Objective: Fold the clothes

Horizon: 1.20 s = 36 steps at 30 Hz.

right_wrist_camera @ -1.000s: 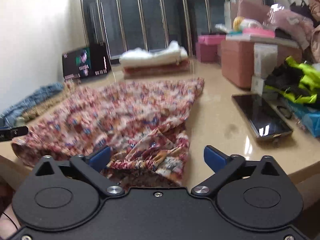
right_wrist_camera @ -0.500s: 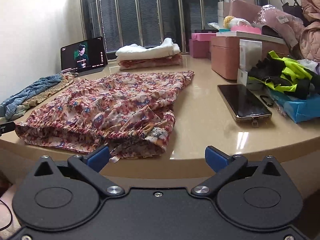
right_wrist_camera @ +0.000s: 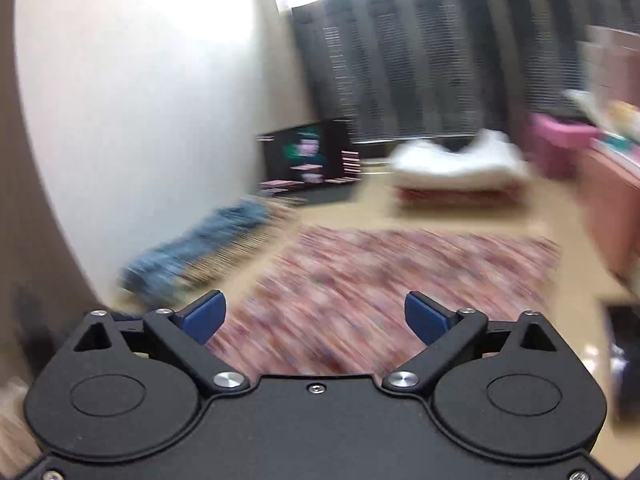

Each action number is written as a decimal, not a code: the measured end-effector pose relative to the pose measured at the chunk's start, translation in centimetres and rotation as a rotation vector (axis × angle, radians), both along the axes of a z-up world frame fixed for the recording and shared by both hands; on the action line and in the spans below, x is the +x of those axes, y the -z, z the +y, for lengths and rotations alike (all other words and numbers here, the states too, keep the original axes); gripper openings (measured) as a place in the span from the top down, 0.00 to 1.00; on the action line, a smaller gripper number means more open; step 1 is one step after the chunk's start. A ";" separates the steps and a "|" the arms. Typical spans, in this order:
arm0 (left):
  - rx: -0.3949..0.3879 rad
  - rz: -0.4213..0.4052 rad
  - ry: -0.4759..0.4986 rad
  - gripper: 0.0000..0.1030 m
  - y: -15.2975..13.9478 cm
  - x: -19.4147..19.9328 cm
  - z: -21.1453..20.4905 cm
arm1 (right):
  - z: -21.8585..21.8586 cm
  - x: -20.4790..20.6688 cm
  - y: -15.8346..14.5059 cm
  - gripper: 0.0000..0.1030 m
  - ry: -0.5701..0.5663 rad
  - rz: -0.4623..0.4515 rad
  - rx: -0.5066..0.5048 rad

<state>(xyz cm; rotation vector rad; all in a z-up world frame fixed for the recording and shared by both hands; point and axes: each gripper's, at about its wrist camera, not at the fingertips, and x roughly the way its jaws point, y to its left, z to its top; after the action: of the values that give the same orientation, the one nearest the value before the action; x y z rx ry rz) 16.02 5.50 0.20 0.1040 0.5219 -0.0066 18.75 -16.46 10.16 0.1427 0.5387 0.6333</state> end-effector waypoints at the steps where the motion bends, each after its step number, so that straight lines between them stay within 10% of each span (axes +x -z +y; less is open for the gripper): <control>1: -0.015 0.034 0.001 0.42 0.3 0.9 0.1 | 1.6 2.2 -0.9 0.12 -0.042 0.045 0.017; 4: -0.085 0.132 -0.004 0.68 1.8 2.6 0.8 | 6.8 9.7 -1.3 0.19 -0.120 0.216 0.025; 13: -0.232 0.130 0.013 0.77 3.2 2.7 3.3 | 20.1 25.4 9.1 0.55 0.072 0.512 -0.235; 18: -0.276 0.130 0.038 0.79 3.1 2.7 4.2 | 22.8 27.5 12.0 0.59 0.132 0.514 -0.319; 20: -0.293 0.129 0.041 0.84 3.2 2.7 4.6 | 23.1 27.7 12.4 0.87 0.146 0.513 -0.330; 23: -0.384 0.129 0.026 0.92 3.2 2.6 5.8 | 23.4 27.8 12.3 1.00 0.152 0.505 -0.316; 36: -0.671 0.075 -0.111 0.94 4.4 0.8 9.9 | 24.9 27.2 11.2 0.99 0.057 0.460 -0.125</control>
<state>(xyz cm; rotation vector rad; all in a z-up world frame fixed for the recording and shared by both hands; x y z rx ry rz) 16.79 15.37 -4.19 -0.5823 0.5765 -0.0770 45.91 8.47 -1.07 0.1858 1.0124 0.5096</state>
